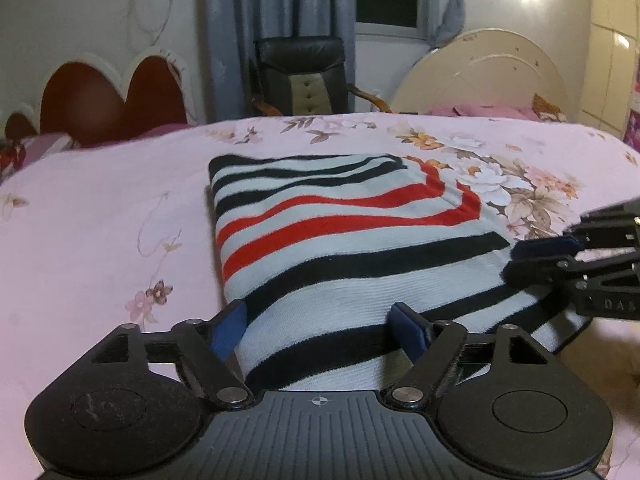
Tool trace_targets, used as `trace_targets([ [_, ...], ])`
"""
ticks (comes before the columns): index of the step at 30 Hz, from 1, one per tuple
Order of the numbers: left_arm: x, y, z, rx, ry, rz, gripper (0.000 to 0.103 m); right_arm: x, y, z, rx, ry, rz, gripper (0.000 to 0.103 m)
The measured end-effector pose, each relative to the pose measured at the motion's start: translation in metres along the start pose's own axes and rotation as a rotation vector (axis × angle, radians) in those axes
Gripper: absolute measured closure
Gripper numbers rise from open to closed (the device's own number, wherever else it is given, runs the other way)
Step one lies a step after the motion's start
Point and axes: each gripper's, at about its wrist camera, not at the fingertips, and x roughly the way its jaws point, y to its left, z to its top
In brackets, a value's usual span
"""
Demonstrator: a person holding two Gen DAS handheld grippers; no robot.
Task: Fold small clothes
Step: 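Lower the folded sweater onto the sheet with both grippers, then open both grippers and withdraw from the folded sweater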
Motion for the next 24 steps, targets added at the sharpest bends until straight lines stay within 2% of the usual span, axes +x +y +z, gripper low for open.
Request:
trace_targets([
  [6,0.009,0.018,-0.012,-0.193,0.040,-0.054,0.019,-0.002,0.001,-0.002,0.047,-0.009,-0.015,0.084],
  [12,0.005,0.008,-0.013,-0.156,0.044,-0.013,0.019,-0.008,-0.002,-0.005,0.080,-0.003,-0.015,0.082],
  [14,0.003,0.007,-0.012,-0.140,0.046,-0.002,0.019,-0.009,-0.008,-0.008,0.098,0.021,-0.026,0.059],
  [16,0.002,0.008,-0.011,-0.138,0.052,-0.001,0.019,-0.008,-0.025,-0.015,0.193,0.035,0.017,0.054],
  [18,-0.002,0.009,-0.010,-0.138,0.057,0.010,0.019,-0.010,-0.036,-0.018,0.247,0.046,0.050,0.054],
  [21,-0.021,0.009,-0.013,-0.153,0.036,0.067,0.019,-0.032,-0.034,-0.015,0.264,0.018,0.003,0.054],
  [24,-0.045,0.012,-0.024,-0.206,0.028,0.072,0.018,-0.064,-0.045,-0.026,0.374,-0.013,-0.037,0.041],
])
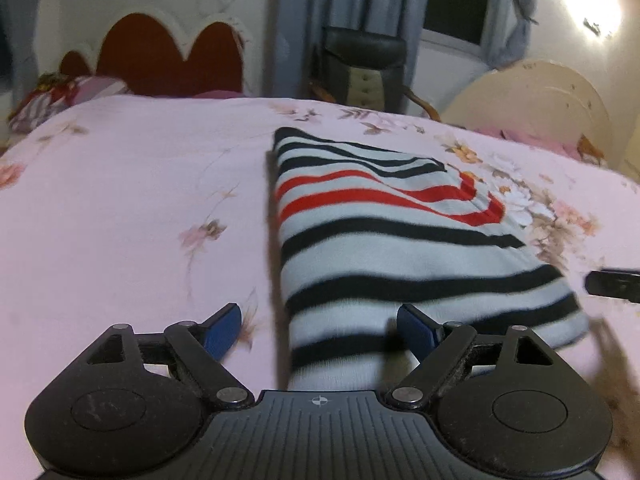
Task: Fold small clothes
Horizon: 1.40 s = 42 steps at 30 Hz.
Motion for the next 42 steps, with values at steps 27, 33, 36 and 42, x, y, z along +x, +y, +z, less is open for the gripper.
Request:
trace_targets([
  [27,-0.310,-0.102,-0.090,0.086,-0.246,-0.029,0.000,-0.270,0.080,-0.087,-0.037,-0.107,-0.150,0.006],
  [33,-0.338,-0.104,-0.105,0.069,-0.279,-0.011,0.000,-0.297,0.097,-0.101,-0.090,-0.133,-0.156,0.006],
  [36,-0.348,-0.106,-0.109,0.070,-0.295,-0.011,0.000,-0.307,0.100,-0.105,-0.087,-0.145,-0.147,0.006],
  [42,-0.354,-0.108,-0.111,0.065,-0.314,-0.012,0.000,-0.318,0.107,-0.106,-0.110,-0.169,-0.150,0.006],
])
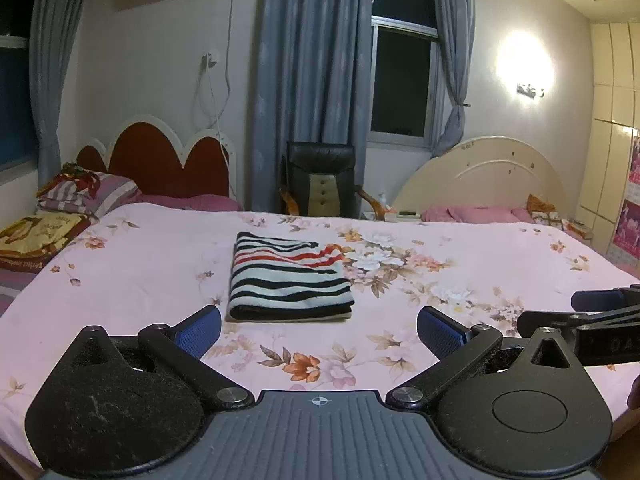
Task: Fold small clothes
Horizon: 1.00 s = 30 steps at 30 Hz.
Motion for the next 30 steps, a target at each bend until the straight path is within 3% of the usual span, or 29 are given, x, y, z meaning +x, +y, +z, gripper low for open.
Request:
trace_targets([
  [30,-0.003,0.007,0.006,0.027,-0.025,0.003,0.000,0.000,0.013,0.007,-0.008,-0.012,0.010,0.006],
])
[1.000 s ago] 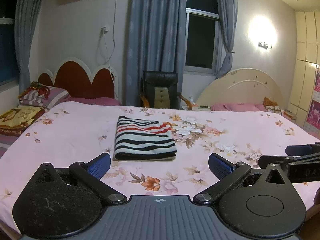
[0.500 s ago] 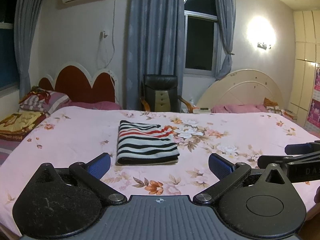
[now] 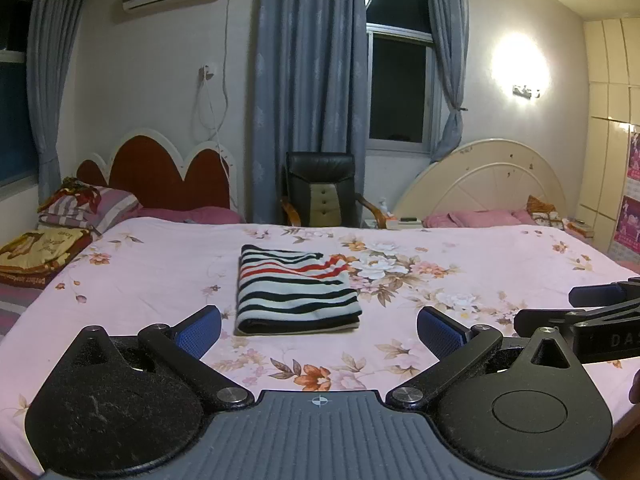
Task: Fold small clothes
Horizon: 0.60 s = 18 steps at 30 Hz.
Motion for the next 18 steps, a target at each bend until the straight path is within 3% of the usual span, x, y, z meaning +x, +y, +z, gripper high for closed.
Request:
trace_targets([
  [18,0.0019,0.0020,-0.0006,0.004,0.001,-0.003,0.000,-0.0005,-0.0018,-0.0014,0.001,0.000,-0.003,0.006],
])
